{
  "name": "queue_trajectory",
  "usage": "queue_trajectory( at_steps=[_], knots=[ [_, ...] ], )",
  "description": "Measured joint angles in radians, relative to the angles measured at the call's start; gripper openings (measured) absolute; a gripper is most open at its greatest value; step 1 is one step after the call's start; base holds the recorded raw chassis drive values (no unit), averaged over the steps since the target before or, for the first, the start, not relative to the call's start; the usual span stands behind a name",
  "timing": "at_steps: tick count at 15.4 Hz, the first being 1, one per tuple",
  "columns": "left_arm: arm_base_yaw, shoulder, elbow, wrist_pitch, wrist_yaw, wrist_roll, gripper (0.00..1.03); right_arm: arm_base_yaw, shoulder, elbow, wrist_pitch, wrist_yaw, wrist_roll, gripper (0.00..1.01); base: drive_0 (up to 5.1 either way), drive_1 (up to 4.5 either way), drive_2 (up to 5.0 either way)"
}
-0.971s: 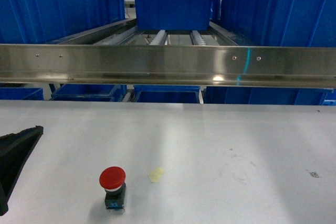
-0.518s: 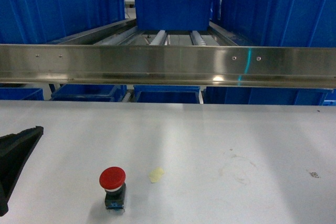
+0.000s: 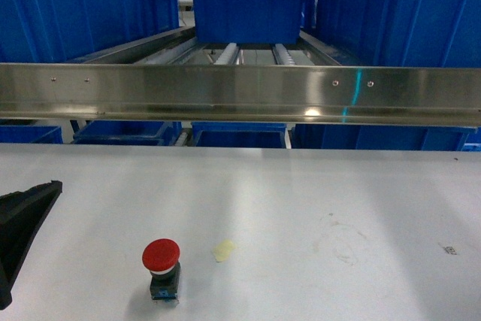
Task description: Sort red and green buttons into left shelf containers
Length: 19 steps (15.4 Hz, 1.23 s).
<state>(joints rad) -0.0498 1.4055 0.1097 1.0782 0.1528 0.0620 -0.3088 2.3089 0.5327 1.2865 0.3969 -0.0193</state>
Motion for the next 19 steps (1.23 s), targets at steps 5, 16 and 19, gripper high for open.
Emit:
queue_trajectory(
  at_steps=[5,16,19],
  knots=[
    [0.000,0.000,0.000,0.000,0.000,0.000,0.98,0.000,0.000,0.000,-0.001,-0.002,0.000,0.28,0.0,0.00,0.0],
    [0.000,0.000,0.000,0.000,0.000,0.000,0.98,0.178,-1.030,-0.407,-0.479,-0.328,0.087,0.27,0.0,0.00,0.0],
    [0.000,0.000,0.000,0.000,0.000,0.000,0.98,0.167,-1.297,-0.436,-0.652,-0.367,0.050,0.27,0.0,0.00,0.0]
  ],
)
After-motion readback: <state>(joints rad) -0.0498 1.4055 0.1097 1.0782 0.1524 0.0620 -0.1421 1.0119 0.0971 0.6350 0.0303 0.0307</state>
